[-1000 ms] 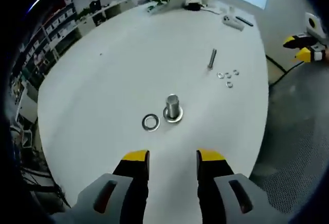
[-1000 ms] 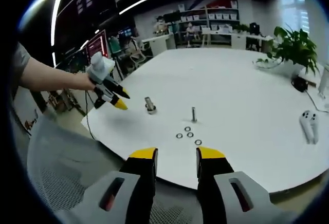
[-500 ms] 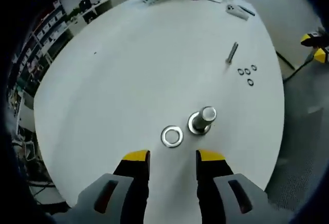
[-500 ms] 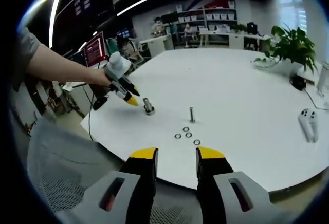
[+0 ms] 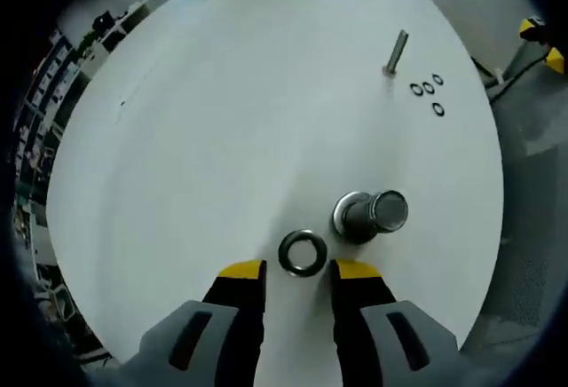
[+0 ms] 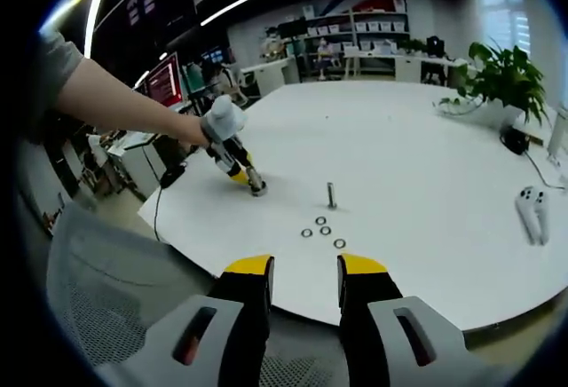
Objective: Place the washer onto the threaded stud by aligning its center hole with the stud, sliding it down to the base, and recovering from edge contact or off-axis alignment until the washer reaches the visible bottom stop.
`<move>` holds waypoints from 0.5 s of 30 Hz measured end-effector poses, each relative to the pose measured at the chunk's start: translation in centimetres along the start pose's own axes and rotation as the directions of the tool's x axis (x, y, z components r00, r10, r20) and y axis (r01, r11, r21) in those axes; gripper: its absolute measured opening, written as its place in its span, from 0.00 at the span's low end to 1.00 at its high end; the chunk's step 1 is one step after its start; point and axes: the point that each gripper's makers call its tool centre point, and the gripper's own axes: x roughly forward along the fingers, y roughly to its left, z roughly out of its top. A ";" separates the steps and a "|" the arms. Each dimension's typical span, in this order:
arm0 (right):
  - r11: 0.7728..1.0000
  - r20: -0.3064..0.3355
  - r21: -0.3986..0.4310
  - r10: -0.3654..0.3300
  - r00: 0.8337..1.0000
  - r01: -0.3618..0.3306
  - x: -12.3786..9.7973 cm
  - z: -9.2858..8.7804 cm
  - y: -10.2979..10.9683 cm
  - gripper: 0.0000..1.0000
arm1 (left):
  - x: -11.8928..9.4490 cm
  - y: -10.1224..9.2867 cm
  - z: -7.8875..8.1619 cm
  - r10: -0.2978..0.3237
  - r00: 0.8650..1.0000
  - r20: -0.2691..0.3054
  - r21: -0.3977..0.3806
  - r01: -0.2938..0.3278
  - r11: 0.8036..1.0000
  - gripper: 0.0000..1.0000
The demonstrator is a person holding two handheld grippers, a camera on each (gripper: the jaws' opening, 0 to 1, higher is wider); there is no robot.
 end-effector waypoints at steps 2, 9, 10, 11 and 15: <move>1.000 -0.003 -0.004 0.002 1.000 -0.002 0.0 0.0 0.0 0.31 | 0.2 -0.2 0.2 -0.002 1.000 -0.009 0.031 0.002 1.000 0.27; 1.000 0.007 0.009 -0.012 1.000 0.012 -0.1 0.1 -0.3 0.31 | 0.5 -0.3 0.5 -0.027 0.999 -0.021 0.026 0.028 0.999 0.25; 1.000 0.006 0.006 -0.011 1.000 0.011 -0.1 0.1 -0.3 0.31 | 0.5 -0.3 0.5 -0.027 0.999 -0.028 0.043 0.028 0.999 0.25; 1.000 0.005 0.004 -0.012 1.000 0.012 -0.1 0.1 -0.3 0.31 | 0.5 -0.4 0.4 -0.031 0.999 -0.036 0.050 0.032 0.998 0.24; 1.000 0.000 0.005 -0.016 1.000 0.016 -0.1 0.0 -0.4 0.31 | 0.3 -0.8 -0.1 -0.027 0.998 -0.063 0.059 0.030 0.998 0.21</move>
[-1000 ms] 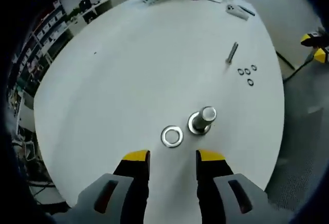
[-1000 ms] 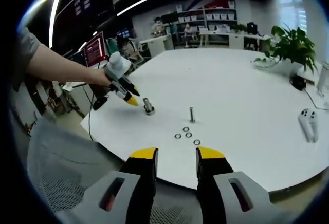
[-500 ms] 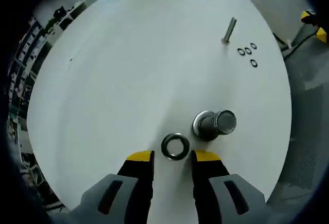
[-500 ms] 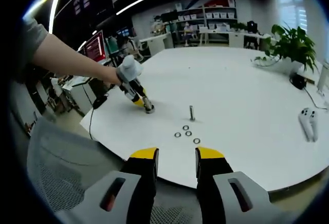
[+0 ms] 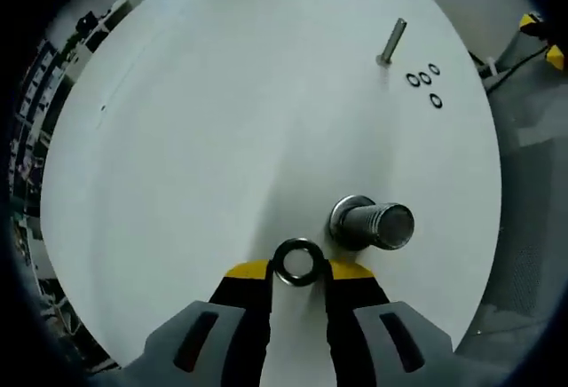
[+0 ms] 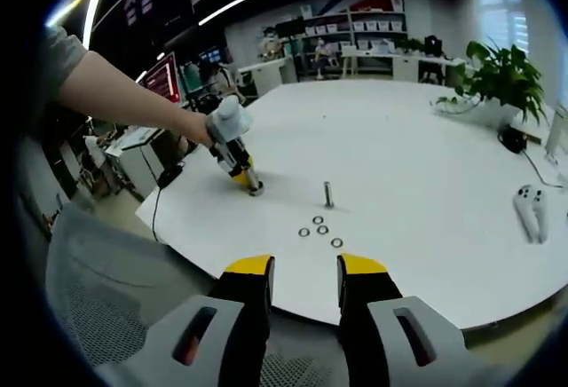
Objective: Place the washer onto the threaded stud by aligning its center hole with the stud, sliding it down to the base, and recovering from edge contact or off-axis alignment until the washer reaches the visible bottom stop.
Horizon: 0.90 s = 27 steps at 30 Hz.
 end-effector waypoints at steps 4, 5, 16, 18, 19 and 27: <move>1.000 0.001 -0.001 -0.001 1.000 0.001 0.0 0.0 0.0 0.31 | -0.1 -0.2 -0.5 -0.004 1.000 -0.015 0.013 0.004 1.000 0.20; 1.000 -0.002 -0.002 -0.001 1.000 0.001 0.0 0.0 0.0 0.31 | -0.1 -0.5 -0.9 -0.007 1.000 -0.027 0.017 0.007 1.000 0.20; 1.000 -0.011 -0.009 -0.010 1.000 0.009 0.0 -0.2 -0.1 0.30 | -1.0 -3.0 -4.2 -0.014 0.995 -0.095 0.041 0.018 0.999 0.20; 1.000 -0.013 -0.009 -0.010 1.000 0.009 0.0 -0.2 -0.1 0.30 | -0.9 -2.8 -4.1 -0.009 0.996 -0.085 -0.003 0.008 1.000 0.21; 1.000 -0.015 -0.008 -0.010 1.000 0.010 0.0 -0.3 -0.1 0.30 | -0.9 -2.8 -4.1 -0.007 0.996 -0.084 -0.007 0.006 1.000 0.21; 1.000 -0.020 -0.009 -0.010 1.000 0.010 0.0 -0.3 0.0 0.30 | -0.8 -2.5 -4.1 -0.007 0.995 -0.098 -0.002 0.006 1.000 0.22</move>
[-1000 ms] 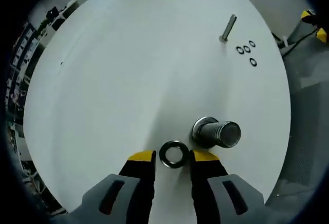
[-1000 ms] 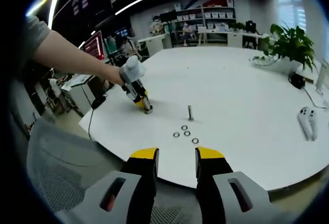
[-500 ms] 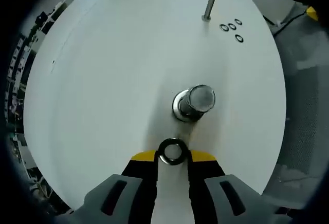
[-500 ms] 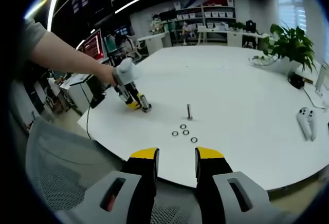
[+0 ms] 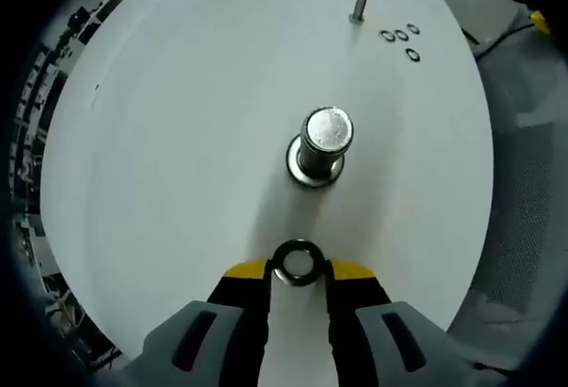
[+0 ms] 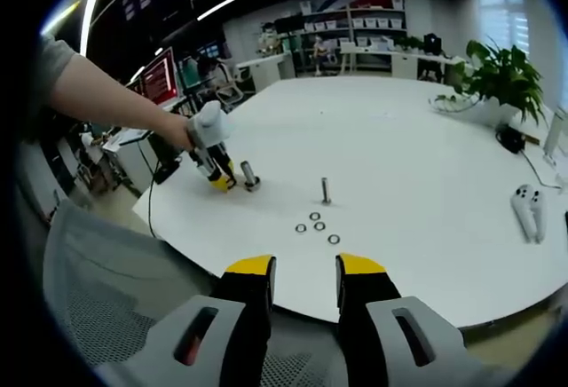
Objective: Place the washer onto the threaded stud by aligning its center hole with the stud, sliding it down to the base, and recovering from edge contact or off-axis alignment until the washer reaches the visible bottom stop.
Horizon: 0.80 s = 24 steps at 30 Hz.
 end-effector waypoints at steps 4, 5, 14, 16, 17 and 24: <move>1.000 0.004 0.001 0.000 1.000 0.000 0.0 0.1 0.0 0.29 | 0.0 0.1 -0.1 0.006 1.000 -0.008 -0.037 -0.007 0.999 0.21; 1.000 0.001 0.000 0.000 1.000 0.000 0.0 0.0 0.0 0.29 | 0.0 0.1 0.0 0.008 1.000 -0.006 -0.043 -0.008 0.999 0.21; 1.000 0.013 0.010 -0.008 1.000 0.008 -0.1 0.2 -0.2 0.29 | 0.0 0.2 -0.2 0.016 1.000 0.010 -0.133 -0.015 0.991 0.18; 1.000 0.012 0.008 -0.007 1.000 0.007 -0.1 0.2 -0.1 0.29 | -0.1 0.1 -0.2 0.016 0.999 0.031 -0.157 -0.011 0.988 0.18; 1.000 0.011 0.008 -0.006 1.000 0.006 -0.1 0.2 -0.1 0.29 | -0.1 0.1 -0.3 0.018 0.999 0.041 -0.170 -0.010 0.985 0.18; 1.000 0.031 0.017 -0.010 0.999 0.009 -0.2 0.5 -0.2 0.29 | -0.4 -0.8 -1.6 0.003 1.000 0.023 -0.173 0.001 0.985 0.18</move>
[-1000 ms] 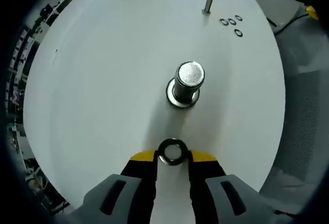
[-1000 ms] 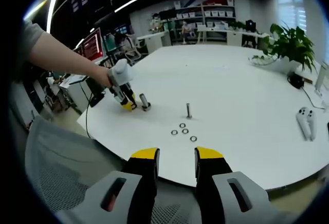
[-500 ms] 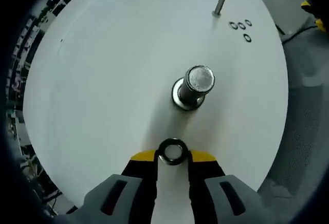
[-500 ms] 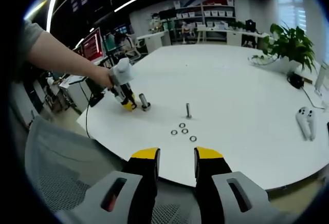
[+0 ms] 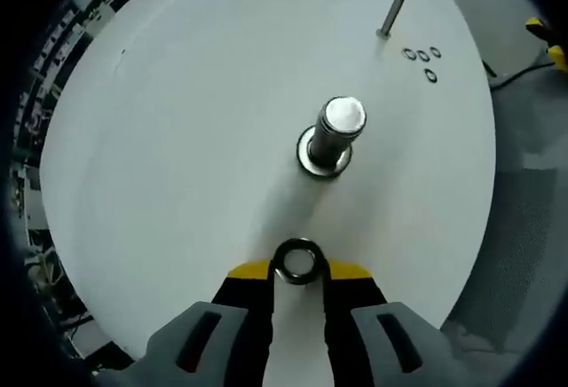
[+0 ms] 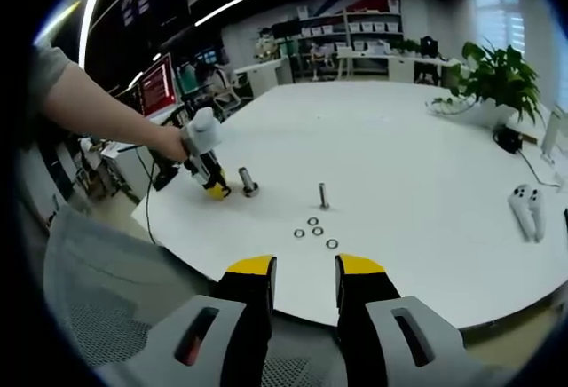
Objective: Place the washer onto the threaded stud by aligning its center hole with the stud, sliding it down to the base, and recovering from edge contact or off-axis alignment until the washer reaches the visible bottom stop.
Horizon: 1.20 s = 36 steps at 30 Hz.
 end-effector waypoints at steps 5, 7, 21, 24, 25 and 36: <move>1.000 -0.003 -0.003 0.002 1.000 -0.002 0.0 0.0 0.1 0.29 | -1.3 0.1 0.3 0.003 0.999 0.042 -0.018 -0.003 1.000 0.18; 1.000 -0.004 -0.003 0.002 1.000 -0.002 0.0 -0.1 0.1 0.29 | -2.1 0.0 1.1 0.001 0.997 0.077 -0.019 0.000 1.000 0.18; 1.000 -0.014 -0.009 0.003 1.000 -0.004 0.1 -0.2 0.0 0.29 | -6.6 -1.0 5.5 -0.012 0.974 0.225 0.061 -0.002 0.998 0.18; 1.000 -0.013 -0.009 0.000 1.000 -0.001 0.1 -0.2 0.0 0.29 | -6.9 -1.0 6.1 -0.012 0.974 0.227 0.086 -0.008 0.996 0.18; 1.000 -0.011 -0.006 -0.001 1.000 0.001 0.1 -0.2 0.0 0.29 | -7.0 -1.1 6.3 -0.015 0.974 0.228 0.088 -0.005 0.996 0.18; 1.000 -0.009 -0.001 -0.006 1.000 0.006 0.1 -0.2 -0.1 0.29 | -6.4 -1.7 8.5 -0.024 0.968 0.252 0.128 -0.009 0.992 0.18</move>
